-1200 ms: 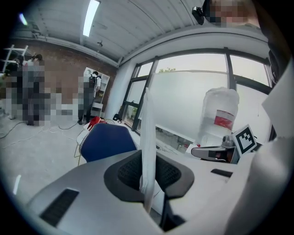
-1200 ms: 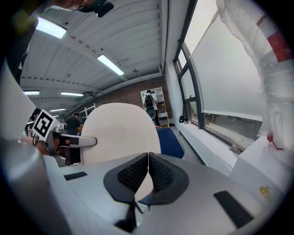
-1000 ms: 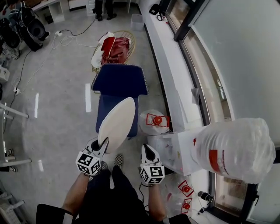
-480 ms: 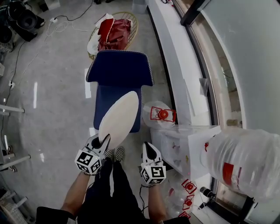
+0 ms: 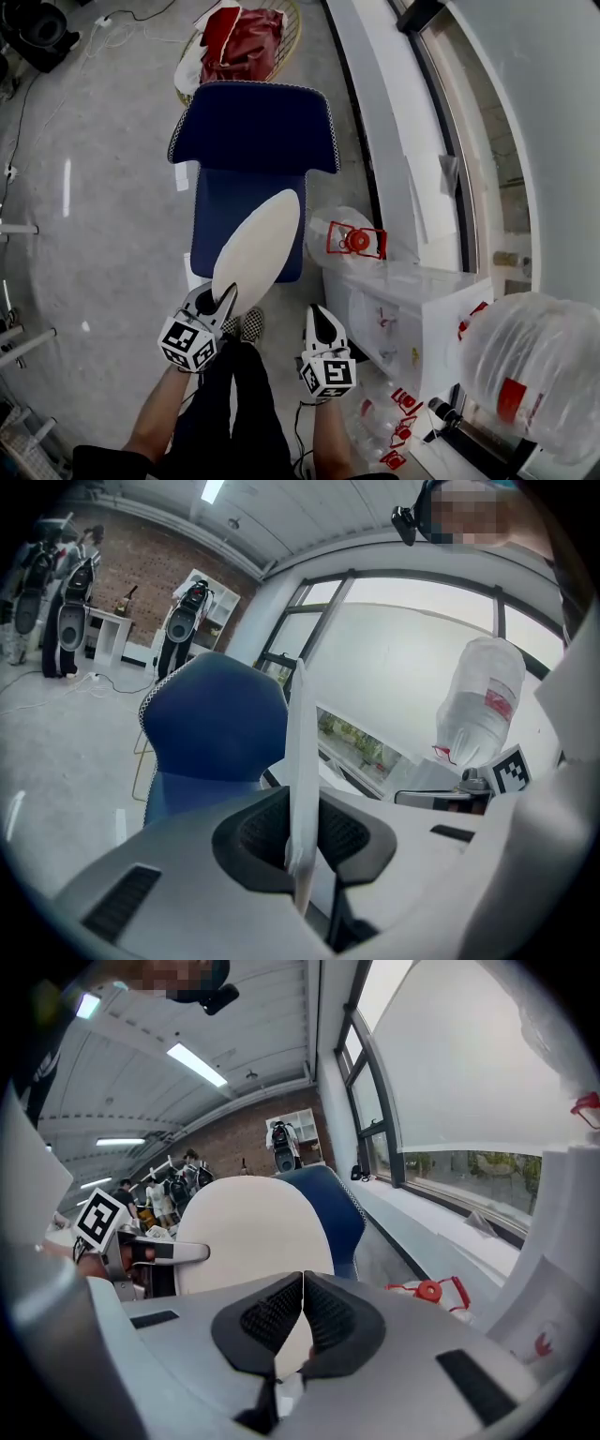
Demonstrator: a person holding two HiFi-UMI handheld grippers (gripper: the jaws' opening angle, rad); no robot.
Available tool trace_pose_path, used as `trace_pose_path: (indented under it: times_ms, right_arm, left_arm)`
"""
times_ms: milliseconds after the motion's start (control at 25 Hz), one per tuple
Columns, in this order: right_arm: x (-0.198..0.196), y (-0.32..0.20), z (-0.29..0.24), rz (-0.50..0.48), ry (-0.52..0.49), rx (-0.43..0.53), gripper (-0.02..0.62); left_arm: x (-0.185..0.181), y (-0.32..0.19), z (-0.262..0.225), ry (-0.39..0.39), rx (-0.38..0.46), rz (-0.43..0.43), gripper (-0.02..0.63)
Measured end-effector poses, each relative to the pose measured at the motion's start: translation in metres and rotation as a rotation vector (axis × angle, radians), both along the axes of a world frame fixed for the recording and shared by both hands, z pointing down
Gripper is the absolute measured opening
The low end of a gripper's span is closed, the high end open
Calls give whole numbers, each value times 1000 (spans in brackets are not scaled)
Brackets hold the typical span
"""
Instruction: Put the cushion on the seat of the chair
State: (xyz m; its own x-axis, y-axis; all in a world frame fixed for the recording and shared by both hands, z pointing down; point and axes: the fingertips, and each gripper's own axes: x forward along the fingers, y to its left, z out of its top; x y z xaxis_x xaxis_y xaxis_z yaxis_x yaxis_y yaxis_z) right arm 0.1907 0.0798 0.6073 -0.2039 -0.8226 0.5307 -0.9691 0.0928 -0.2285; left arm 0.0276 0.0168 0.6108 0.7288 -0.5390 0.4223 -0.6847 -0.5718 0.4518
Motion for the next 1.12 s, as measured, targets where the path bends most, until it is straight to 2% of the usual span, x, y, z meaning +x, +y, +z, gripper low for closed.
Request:
trace_pose_path:
  times_ms: [440,720,1120]
  right_arm:
    - [-11,-16,58,-16,-8,-57,29]
    - [-17,-33,72,-33,2,-85,29]
    - [-45,-48,98,-100,-25,-116,29]
  left_arm:
    - [2,-22,64,34,-62,-3,52]
    - [-28,-51,89,-15,-69,-67,52]
    - [-51,-71,117,-64,-53,-132,52]
